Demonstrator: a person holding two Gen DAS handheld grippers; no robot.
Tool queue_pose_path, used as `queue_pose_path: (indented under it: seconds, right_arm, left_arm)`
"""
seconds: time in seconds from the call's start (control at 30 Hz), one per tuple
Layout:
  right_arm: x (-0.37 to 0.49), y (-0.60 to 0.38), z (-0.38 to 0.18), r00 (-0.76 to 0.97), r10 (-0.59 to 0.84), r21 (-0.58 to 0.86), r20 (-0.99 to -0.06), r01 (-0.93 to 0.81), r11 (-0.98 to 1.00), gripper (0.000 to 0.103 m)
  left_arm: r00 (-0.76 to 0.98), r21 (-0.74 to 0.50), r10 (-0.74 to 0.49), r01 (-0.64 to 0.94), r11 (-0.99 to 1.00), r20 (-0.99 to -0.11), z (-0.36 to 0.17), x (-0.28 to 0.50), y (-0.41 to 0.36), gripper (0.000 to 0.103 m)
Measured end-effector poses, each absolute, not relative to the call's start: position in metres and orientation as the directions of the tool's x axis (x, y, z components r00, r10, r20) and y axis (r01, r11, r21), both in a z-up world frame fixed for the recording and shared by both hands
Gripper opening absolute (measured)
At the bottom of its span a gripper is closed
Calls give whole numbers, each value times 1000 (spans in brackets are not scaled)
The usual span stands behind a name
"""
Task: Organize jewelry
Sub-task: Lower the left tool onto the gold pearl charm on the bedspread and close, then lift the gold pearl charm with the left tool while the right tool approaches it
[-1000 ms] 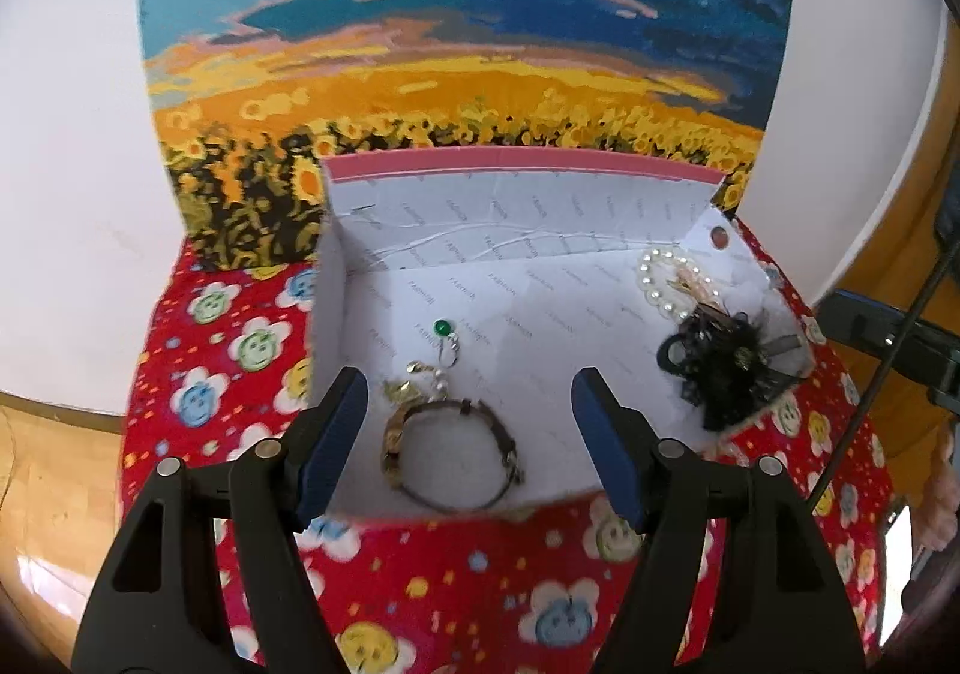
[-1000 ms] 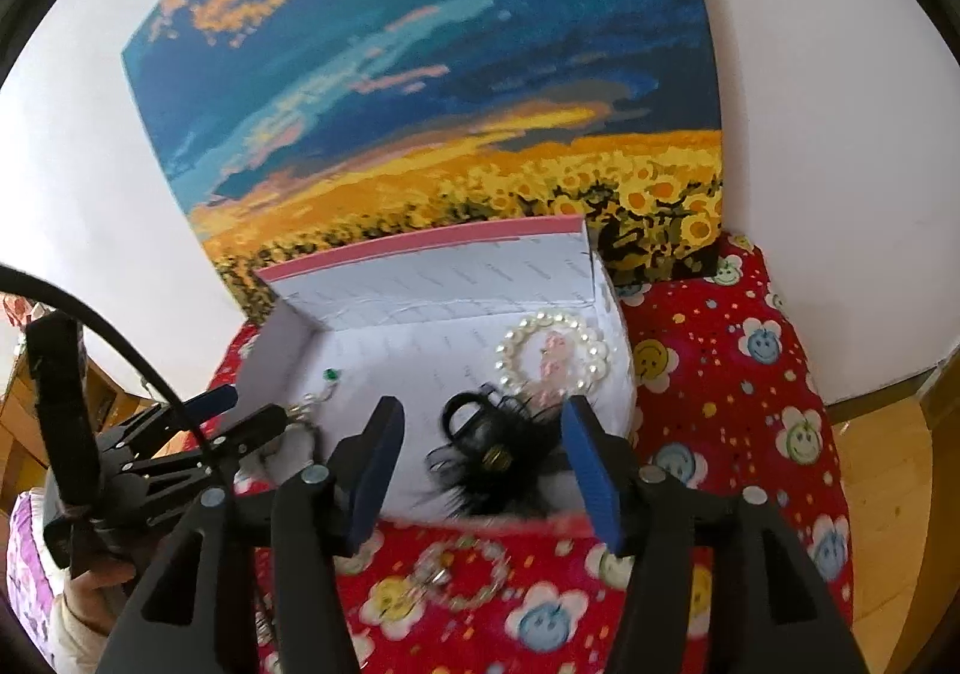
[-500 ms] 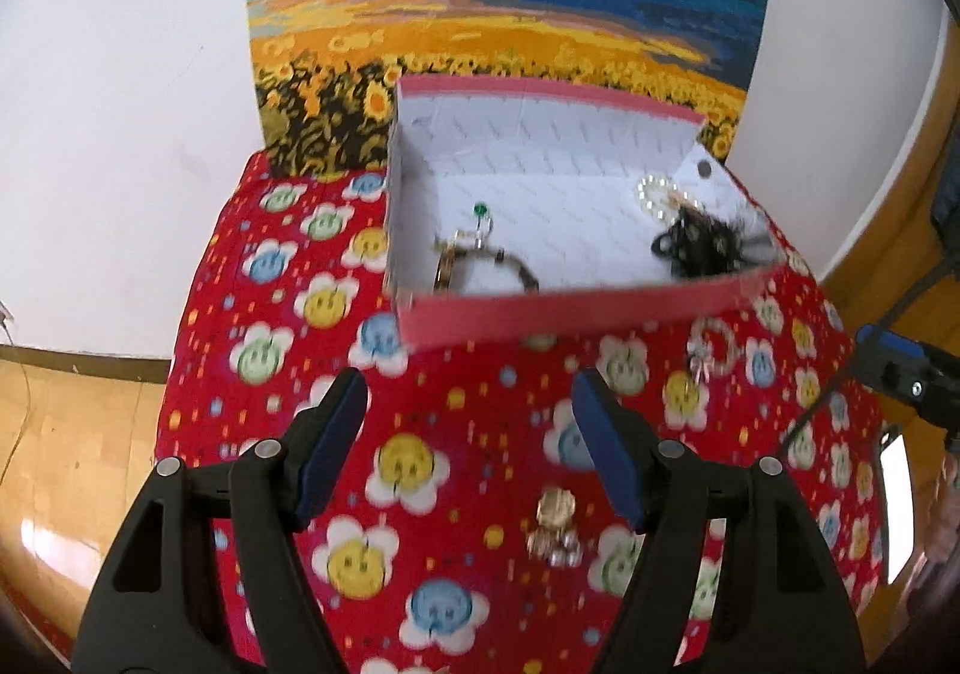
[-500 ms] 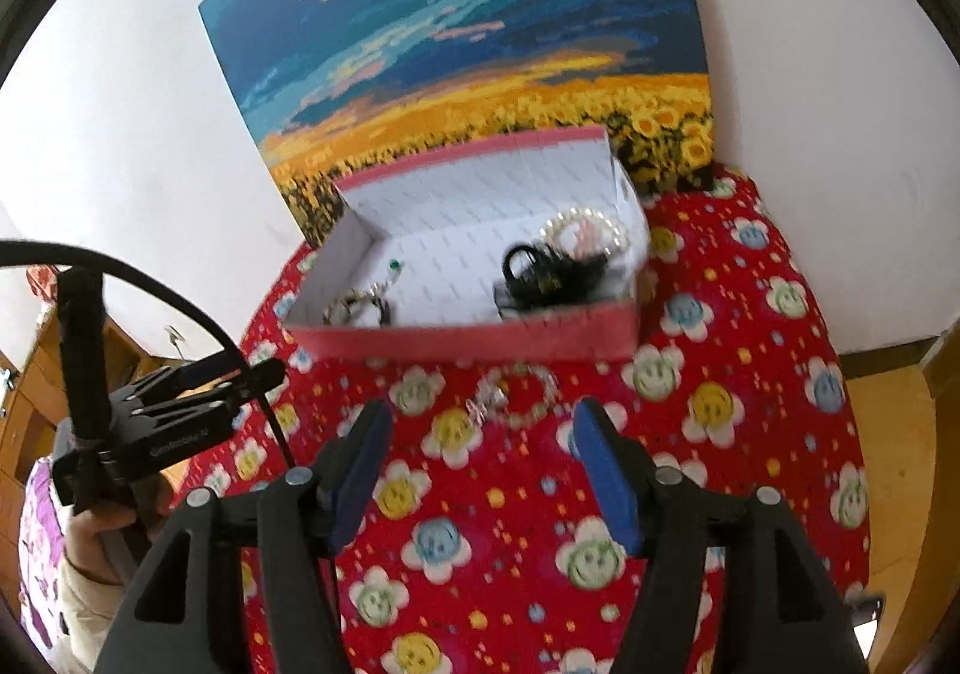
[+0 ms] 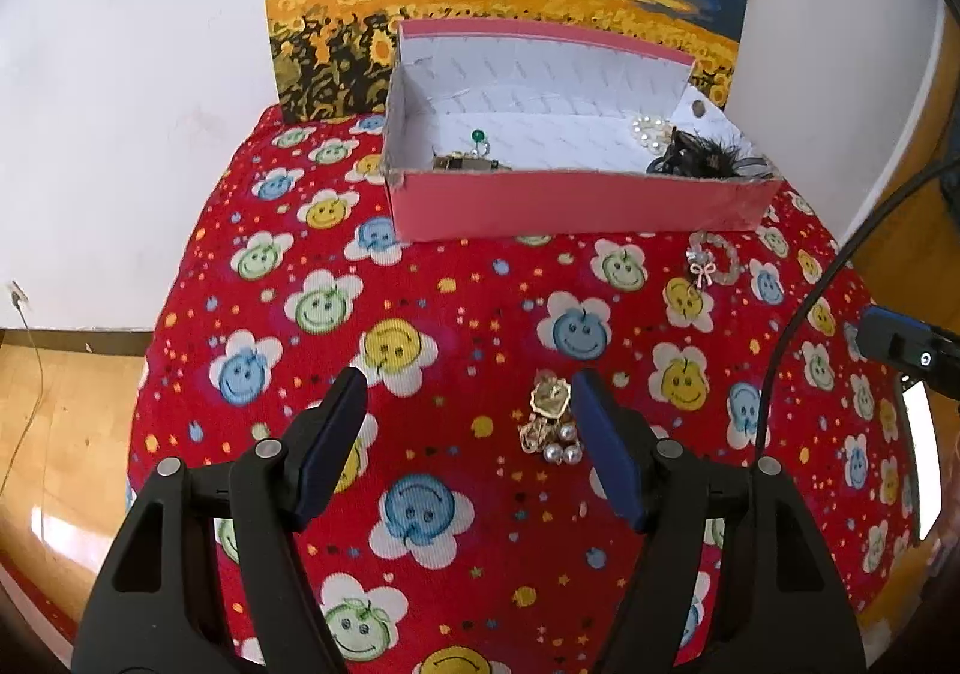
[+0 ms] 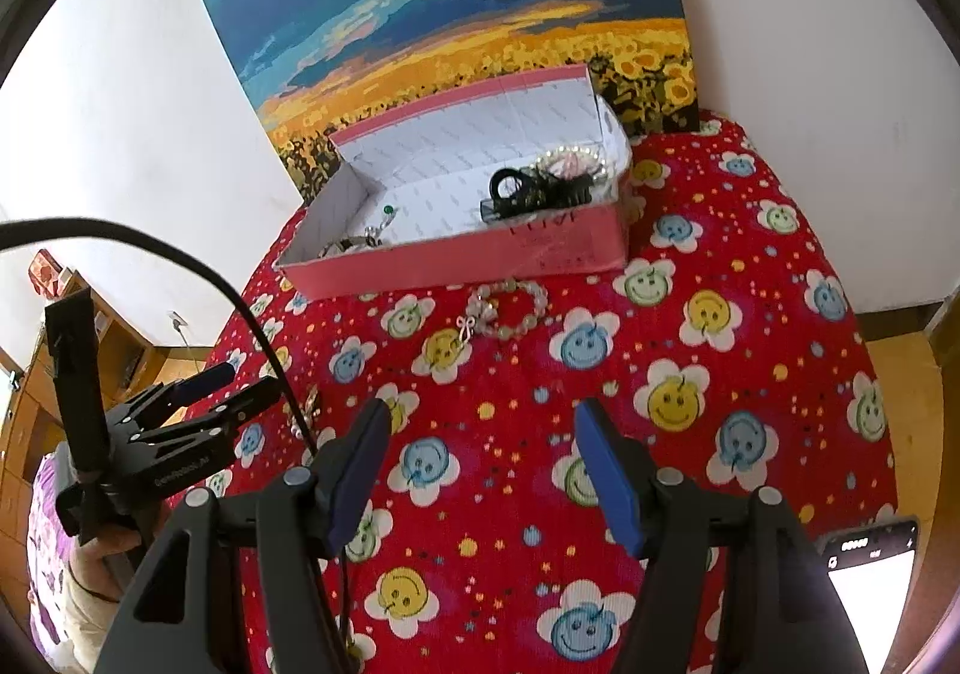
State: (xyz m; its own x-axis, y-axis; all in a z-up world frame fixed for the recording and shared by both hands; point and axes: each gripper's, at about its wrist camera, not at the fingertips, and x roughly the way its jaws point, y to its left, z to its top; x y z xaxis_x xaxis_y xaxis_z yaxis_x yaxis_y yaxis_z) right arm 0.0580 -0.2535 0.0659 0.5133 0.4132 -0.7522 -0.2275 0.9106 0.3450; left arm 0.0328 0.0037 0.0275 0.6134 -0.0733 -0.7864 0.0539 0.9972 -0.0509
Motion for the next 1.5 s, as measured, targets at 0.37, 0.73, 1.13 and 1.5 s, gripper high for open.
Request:
queue_pose_path:
  seconds: [0.37,0.73,1.13,1.5]
  right_arm:
    - [53,-254,56,492,428,360,-759,-230,904,67]
    - [53,-256,49,485,440,375,-756,-230,898,67]
    - [54,-256,46,482,455,394,-749,-228,891,67]
    - [56,-226,47,462,479,391,-746,-279,877,67]
  left_arm:
    - [584,-74,-129,117,990,-801,12,27,-10,30]
    - [584,-96,-141,107,990,-799,4,35,-7,17]
    - [617,-137,-151,70,988,-772,20,26,5,12]
    - [671,-171,-128,2,985,-730,47,10,41,12]
